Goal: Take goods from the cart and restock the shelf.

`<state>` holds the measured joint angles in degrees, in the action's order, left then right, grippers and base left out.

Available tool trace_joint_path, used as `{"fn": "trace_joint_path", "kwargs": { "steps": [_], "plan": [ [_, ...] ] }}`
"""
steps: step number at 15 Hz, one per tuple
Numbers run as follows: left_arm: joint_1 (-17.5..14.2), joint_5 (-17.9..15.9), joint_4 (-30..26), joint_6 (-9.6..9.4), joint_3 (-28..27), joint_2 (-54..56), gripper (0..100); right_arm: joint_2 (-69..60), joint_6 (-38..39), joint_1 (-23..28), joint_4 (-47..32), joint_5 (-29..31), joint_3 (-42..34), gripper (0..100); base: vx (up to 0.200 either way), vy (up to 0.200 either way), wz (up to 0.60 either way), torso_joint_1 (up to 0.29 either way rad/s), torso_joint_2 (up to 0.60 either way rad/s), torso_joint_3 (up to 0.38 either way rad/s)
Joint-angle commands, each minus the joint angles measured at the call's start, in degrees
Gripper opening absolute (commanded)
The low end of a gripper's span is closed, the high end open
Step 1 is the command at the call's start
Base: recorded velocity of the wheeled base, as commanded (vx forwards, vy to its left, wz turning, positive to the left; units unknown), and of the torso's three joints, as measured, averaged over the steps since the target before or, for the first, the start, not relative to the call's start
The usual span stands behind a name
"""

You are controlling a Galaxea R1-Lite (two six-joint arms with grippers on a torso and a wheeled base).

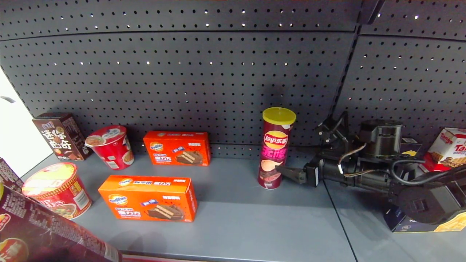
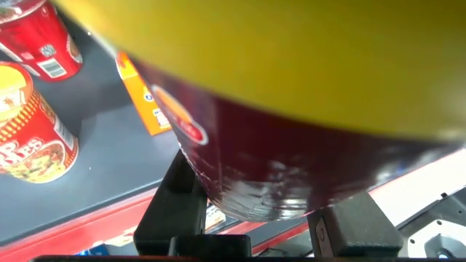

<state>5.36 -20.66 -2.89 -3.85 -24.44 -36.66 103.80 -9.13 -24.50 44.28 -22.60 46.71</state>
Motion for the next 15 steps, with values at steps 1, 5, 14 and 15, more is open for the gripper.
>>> {"fn": "trace_joint_path", "kwargs": {
  "steps": [1, 5, 14, 15],
  "plan": [
    [-0.09, 0.01, -0.01, -0.01, 0.62, 0.62, 0, -2.11, -0.01, 0.07, 0.02, -0.07, -1.8, 100, 0.0, 0.0, 0.0, 0.0, 0.0, 0.0],
    [-0.09, 0.27, -0.01, 0.07, 0.89, 1.24, 0, -2.73, -0.19, -2.3, 1.51, -2.71, -3.12, 100, 0.0, 0.0, 0.0, 0.0, 0.0, 0.0],
    [-0.09, 0.45, -0.01, 0.07, 1.24, 1.5, 0, 6.5, -0.19, -2.3, 1.6, -2.8, 2.94, 100, 0.0, 0.0, 0.0, 0.0, 0.0, 0.0],
    [-0.09, 0.45, -0.01, 0.07, 1.33, 1.5, 0, 7.99, -0.19, -2.66, 1.69, -2.8, 4.35, 100, 0.0, 0.0, 0.0, 0.0, 0.0, 0.0]
  ]
}}
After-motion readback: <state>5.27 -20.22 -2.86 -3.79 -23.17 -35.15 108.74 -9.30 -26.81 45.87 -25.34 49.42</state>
